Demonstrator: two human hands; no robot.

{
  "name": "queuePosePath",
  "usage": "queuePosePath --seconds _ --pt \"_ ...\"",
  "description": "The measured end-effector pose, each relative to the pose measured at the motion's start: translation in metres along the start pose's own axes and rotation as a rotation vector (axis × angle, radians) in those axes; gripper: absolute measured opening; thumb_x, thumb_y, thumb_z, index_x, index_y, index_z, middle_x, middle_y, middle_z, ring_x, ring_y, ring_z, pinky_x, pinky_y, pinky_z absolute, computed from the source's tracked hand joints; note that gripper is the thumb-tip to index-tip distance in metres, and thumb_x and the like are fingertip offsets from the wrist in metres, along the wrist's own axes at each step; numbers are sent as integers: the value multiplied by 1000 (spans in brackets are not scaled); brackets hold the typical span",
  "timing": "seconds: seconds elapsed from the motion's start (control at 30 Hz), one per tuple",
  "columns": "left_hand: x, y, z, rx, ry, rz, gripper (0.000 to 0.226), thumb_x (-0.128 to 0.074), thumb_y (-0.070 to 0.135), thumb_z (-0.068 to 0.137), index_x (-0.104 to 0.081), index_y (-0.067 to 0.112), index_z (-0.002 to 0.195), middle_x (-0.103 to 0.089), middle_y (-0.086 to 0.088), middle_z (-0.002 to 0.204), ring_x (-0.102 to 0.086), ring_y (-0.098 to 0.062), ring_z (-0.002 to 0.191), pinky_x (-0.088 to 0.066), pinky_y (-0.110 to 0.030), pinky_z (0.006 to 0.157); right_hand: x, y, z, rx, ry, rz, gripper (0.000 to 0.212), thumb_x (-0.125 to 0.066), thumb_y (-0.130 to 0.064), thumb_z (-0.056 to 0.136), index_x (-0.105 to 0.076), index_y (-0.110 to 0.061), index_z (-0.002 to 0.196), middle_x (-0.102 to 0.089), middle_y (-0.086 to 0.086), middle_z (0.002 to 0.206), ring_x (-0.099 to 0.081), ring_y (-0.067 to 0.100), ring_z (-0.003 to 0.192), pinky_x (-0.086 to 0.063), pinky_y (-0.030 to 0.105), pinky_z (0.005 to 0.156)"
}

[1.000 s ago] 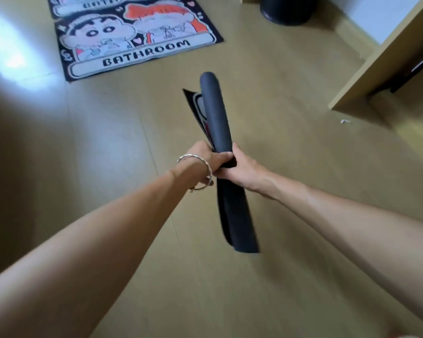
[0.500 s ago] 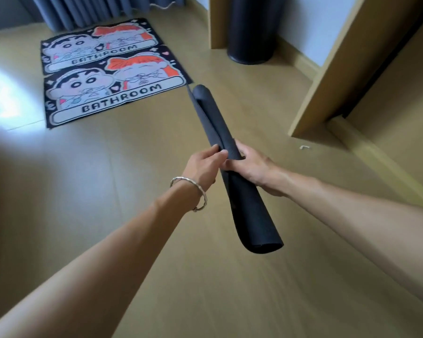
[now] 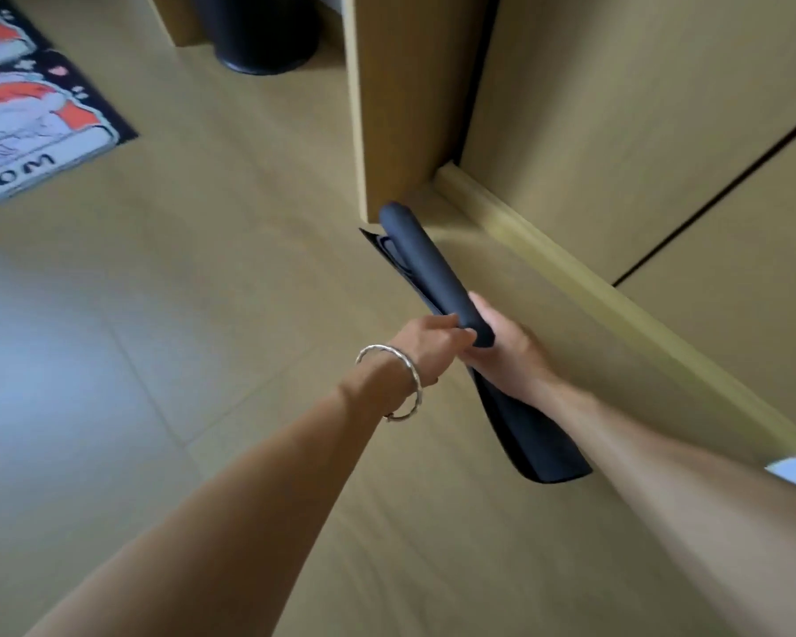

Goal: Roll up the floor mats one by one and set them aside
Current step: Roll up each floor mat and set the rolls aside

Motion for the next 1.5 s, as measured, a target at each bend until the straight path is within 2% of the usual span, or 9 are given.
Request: queuePosePath --seconds 0.1,0.23,0.4,0.53,0.83,1.0,1.2,1.37,1.5 --pt "-38 3 19 -12 -88 79 20 -52 23 93 -62 24 110 -56 3 103 -47 -15 99 -41 -25 80 30 49 1 -74 91 -167 71 -58 -42 88 -18 -40 147 -51 1 135 -52 26 119 -44 38 92" --pt "-76 2 38 7 -162 168 52 -51 28 95 -35 22 144 -50 0 122 -45 -11 104 -26 -10 68 64 97 1 -168 122 -382 72 -54 -36 91 -12 -44 149 -43 4 124 -52 29 109 -44 40 86" --pt "-116 -3 53 39 -224 220 55 -49 32 95 -30 28 146 -38 -1 146 -38 -18 131 -23 -16 87 77 122 13 -129 218 -581 71 -54 -23 93 -14 -39 150 -45 11 126 -47 32 115 -38 43 92" --pt "-138 -9 61 38 -270 291 57 -49 38 94 -29 30 146 -33 -3 150 -35 -21 135 -27 -24 103 88 136 19 -118 303 -680 73 -57 -18 92 -16 -37 150 -46 11 128 -42 30 119 -34 44 97" --pt "-145 -10 75 32 -257 330 55 -49 36 95 -29 31 145 -35 -3 149 -37 -20 133 -30 -24 103 87 134 21 -121 413 -884 72 -62 -8 85 -27 -24 146 -43 16 132 -43 32 116 -33 45 90" --pt "-129 -9 86 -28 -145 415 54 -46 25 98 -25 19 147 -31 -5 151 -32 -22 136 -25 -21 102 70 90 33 -10 452 -914 64 -32 -3 85 -24 -9 148 -38 21 140 -43 38 119 -33 49 99" --pt "-27 -53 91 -43 160 820 81 -63 21 82 -18 19 149 -22 -11 152 -24 -30 137 -21 -30 110 -16 23 50 255 8 -745 67 -58 -19 88 -24 -14 146 -28 13 147 -27 33 132 -23 42 108" --pt "74 -119 57 310 270 938 121 -83 52 53 -11 25 146 -16 -16 142 -25 -39 123 -27 -38 106 -95 -15 54 285 -410 -631 79 -63 -34 89 -15 -24 151 -4 7 158 1 31 145 -16 44 114" --pt "96 -142 43 474 271 878 137 -86 53 49 7 34 148 9 -12 153 -7 -46 136 -19 -49 113 -125 -32 68 310 -468 -774 98 -73 -33 78 -8 -27 152 8 8 159 13 35 145 -8 62 111"
Point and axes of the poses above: each hand's wrist, its own z-axis towards the middle knuckle, its own x-axis out of the back of the hand, y = z × x, the point moved 5 cm from there along z, towards the middle knuckle
